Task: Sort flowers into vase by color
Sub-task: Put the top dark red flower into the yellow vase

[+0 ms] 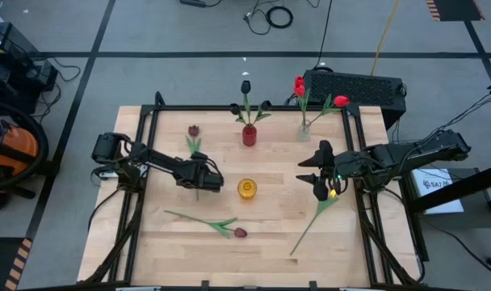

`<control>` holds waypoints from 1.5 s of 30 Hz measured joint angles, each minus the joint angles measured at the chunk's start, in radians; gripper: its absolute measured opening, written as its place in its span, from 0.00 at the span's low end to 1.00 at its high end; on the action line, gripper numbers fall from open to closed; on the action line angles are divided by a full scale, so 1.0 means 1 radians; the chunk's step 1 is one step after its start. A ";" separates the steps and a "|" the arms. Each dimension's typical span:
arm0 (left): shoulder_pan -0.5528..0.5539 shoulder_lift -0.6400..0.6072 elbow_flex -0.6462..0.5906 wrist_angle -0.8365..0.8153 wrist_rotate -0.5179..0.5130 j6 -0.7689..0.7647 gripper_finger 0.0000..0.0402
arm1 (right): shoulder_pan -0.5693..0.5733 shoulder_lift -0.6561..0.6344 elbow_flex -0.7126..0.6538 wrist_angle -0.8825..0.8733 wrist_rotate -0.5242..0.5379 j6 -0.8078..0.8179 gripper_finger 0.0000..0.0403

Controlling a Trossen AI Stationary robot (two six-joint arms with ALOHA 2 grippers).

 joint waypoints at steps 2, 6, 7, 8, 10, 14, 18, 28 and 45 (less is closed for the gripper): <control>0.011 0.000 0.000 0.014 -0.007 -0.039 0.38 | 0.000 0.000 0.000 0.000 0.000 0.000 0.50; 0.015 0.000 0.000 0.002 -0.071 -0.162 0.38 | 0.000 0.008 0.000 0.000 0.000 0.000 0.50; 0.015 0.000 0.000 0.002 -0.077 -0.176 0.38 | 0.000 0.011 0.000 -0.001 0.000 0.000 0.50; 0.015 0.000 0.000 0.000 -0.078 -0.184 0.38 | 0.000 0.016 0.000 -0.001 0.000 0.000 0.50; 0.011 0.000 0.000 -0.001 -0.086 -0.204 0.38 | 0.000 0.024 0.000 -0.001 0.000 -0.002 0.50; 0.009 0.000 -0.049 0.035 -0.094 -0.268 0.38 | 0.000 0.041 0.000 0.000 0.000 -0.021 0.50; 0.003 -0.003 -0.141 0.155 -0.129 -0.305 0.38 | 0.000 0.056 0.000 0.001 0.000 -0.021 0.50; -0.047 0.000 -0.240 0.297 -0.249 -0.384 0.16 | -0.001 0.073 0.000 0.006 0.079 -0.047 0.50; -0.130 -0.184 -0.234 0.133 -0.327 -0.409 0.01 | -0.001 0.073 0.000 0.026 0.079 -0.100 0.50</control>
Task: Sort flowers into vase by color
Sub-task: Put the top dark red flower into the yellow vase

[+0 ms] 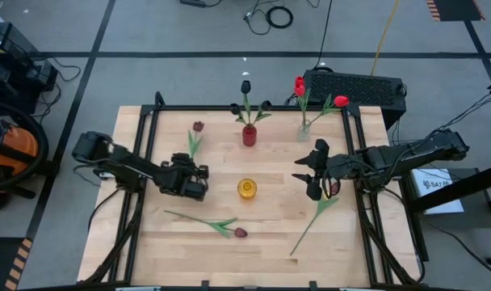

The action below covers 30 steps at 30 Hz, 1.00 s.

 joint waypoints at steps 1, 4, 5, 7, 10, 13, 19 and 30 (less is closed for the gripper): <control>-0.018 -0.038 0.004 -0.019 -0.036 -0.005 0.01 | 0.000 0.000 0.000 0.006 0.000 -0.007 0.50; -0.080 -0.157 0.013 -0.033 -0.166 0.028 0.00 | 0.000 0.000 0.000 0.048 0.000 -0.032 0.50; -0.102 -0.198 0.018 -0.032 -0.208 0.053 0.00 | 0.001 0.000 0.000 0.065 -0.002 -0.040 0.50; -0.145 -0.275 0.037 -0.022 -0.288 0.119 0.00 | 0.001 0.007 0.000 0.113 -0.002 -0.052 0.50; -0.210 -0.373 0.071 0.009 -0.389 0.281 0.00 | 0.001 0.032 0.000 0.202 -0.003 -0.060 0.50; -0.255 -0.453 0.105 0.113 -0.440 0.573 0.00 | 0.001 0.079 0.000 0.305 -0.007 -0.085 0.50; -0.287 -0.545 0.138 0.511 -0.425 1.158 0.00 | 0.001 0.193 0.000 0.569 -0.014 -0.156 0.50; -0.404 -0.395 0.138 1.368 0.231 1.712 0.00 | 0.001 0.365 0.000 1.050 -0.180 -0.308 0.50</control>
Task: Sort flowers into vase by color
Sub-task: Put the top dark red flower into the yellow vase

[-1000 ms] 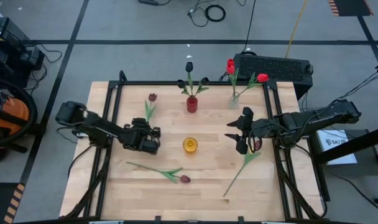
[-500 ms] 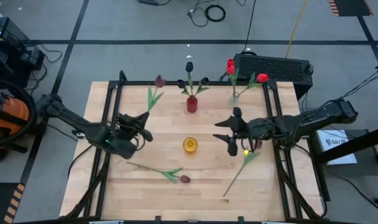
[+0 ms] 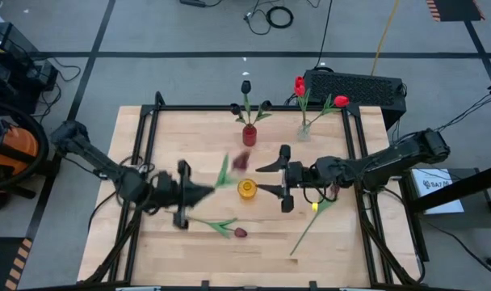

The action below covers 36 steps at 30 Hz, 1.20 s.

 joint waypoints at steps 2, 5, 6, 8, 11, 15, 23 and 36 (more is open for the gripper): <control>-0.009 0.070 0.000 0.159 0.107 0.078 0.00 | 0.000 0.031 0.000 0.114 -0.045 0.012 0.50; -0.004 0.172 0.000 0.342 0.173 0.162 0.00 | 0.005 0.066 0.000 0.260 -0.125 0.048 0.50; 0.000 0.200 0.000 0.387 0.172 0.182 0.00 | 0.009 0.075 0.001 0.303 -0.142 0.052 0.50; 0.018 0.246 0.000 0.448 0.171 0.196 0.00 | 0.024 0.086 0.001 0.364 -0.166 0.053 0.50; 0.049 0.288 0.000 0.476 0.171 0.192 0.01 | 0.048 0.094 0.011 0.391 -0.170 0.041 0.50; 0.081 0.322 0.000 0.511 0.174 0.181 0.02 | 0.066 0.093 0.051 0.344 -0.157 0.024 0.50; 0.114 0.345 0.000 0.517 0.209 0.166 0.02 | 0.066 0.103 0.124 0.152 -0.081 0.028 0.50; 0.147 0.406 0.002 0.575 0.217 0.195 0.02 | 0.037 0.201 0.151 0.215 -0.085 0.028 0.50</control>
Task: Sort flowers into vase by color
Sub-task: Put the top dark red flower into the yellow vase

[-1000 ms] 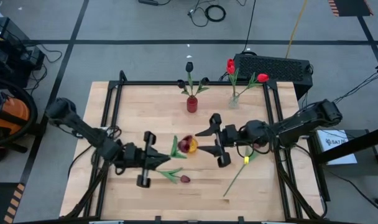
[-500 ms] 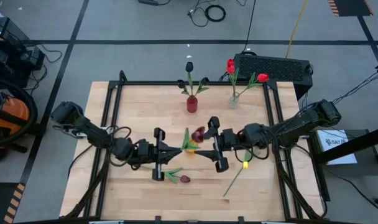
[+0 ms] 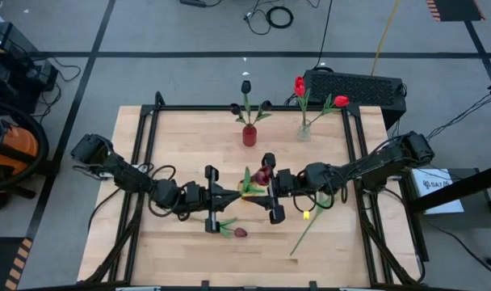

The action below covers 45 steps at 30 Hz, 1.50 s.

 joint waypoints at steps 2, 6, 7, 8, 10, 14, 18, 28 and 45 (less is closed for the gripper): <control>0.004 0.008 0.000 0.000 0.000 0.000 0.02 | -0.001 0.000 0.000 0.001 0.000 0.000 0.50; 0.012 0.013 0.000 -0.004 0.002 -0.001 0.02 | 0.000 0.000 0.000 0.005 -0.002 -0.004 0.50; 0.015 0.013 0.000 -0.005 0.004 -0.002 0.02 | 0.000 0.000 0.000 0.007 -0.002 -0.004 0.50; 0.018 0.015 0.000 -0.005 0.006 -0.003 0.02 | 0.000 0.000 0.000 0.009 -0.002 -0.004 0.50; 0.020 0.017 0.000 -0.011 0.008 -0.003 0.02 | 0.000 0.000 0.000 0.010 -0.002 -0.003 0.49; 0.022 0.017 0.000 -0.023 0.015 -0.003 0.02 | -0.001 0.000 0.000 0.010 -0.003 -0.004 0.40; 0.025 0.017 0.000 -0.027 0.016 -0.003 0.02 | -0.001 0.000 0.000 0.009 -0.003 0.000 0.26; 0.001 -0.014 0.000 -0.068 -0.046 0.025 0.21 | 0.000 -0.032 0.000 -0.076 0.000 0.015 0.05; -0.110 -0.271 0.000 -0.852 -0.314 -0.066 0.53 | 0.022 -0.244 -0.001 -0.519 -0.003 0.052 0.03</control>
